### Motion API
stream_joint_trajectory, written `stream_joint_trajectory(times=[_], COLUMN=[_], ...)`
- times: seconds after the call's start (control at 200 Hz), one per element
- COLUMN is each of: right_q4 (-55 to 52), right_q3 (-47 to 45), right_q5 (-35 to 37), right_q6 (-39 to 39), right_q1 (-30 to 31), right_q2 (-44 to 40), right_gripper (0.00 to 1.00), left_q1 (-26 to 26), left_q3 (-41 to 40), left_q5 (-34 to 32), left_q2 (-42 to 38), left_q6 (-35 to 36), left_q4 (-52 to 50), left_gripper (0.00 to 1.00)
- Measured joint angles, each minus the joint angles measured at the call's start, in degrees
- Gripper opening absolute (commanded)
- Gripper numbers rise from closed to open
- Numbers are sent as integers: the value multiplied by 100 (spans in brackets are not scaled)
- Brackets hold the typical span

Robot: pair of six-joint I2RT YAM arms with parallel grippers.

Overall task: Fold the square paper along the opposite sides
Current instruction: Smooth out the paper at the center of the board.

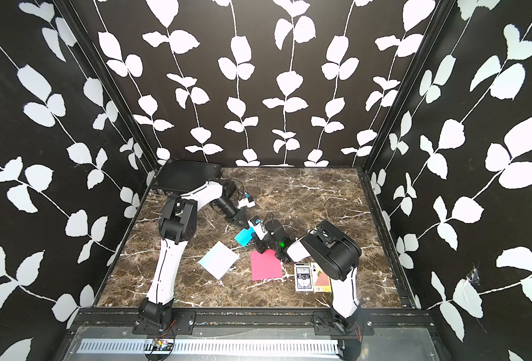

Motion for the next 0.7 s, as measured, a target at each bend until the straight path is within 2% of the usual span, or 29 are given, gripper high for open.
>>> stream_joint_trajectory(times=[0.26,0.495,0.7], right_q4=[-28,-76,452], right_q3=[621,601,192], right_q5=[-155,-142,7], right_q6=[-101,-96,-46], right_q1=[9,17,63], right_q2=[247,472,431], right_gripper=[5,5,5], left_q1=[0,0,-2], left_q3=[0,0,0], left_q5=[24,50,127], left_q2=[0,0,31], left_q6=[7,4,0], left_q4=[4,122,131], left_gripper=[0,0,0])
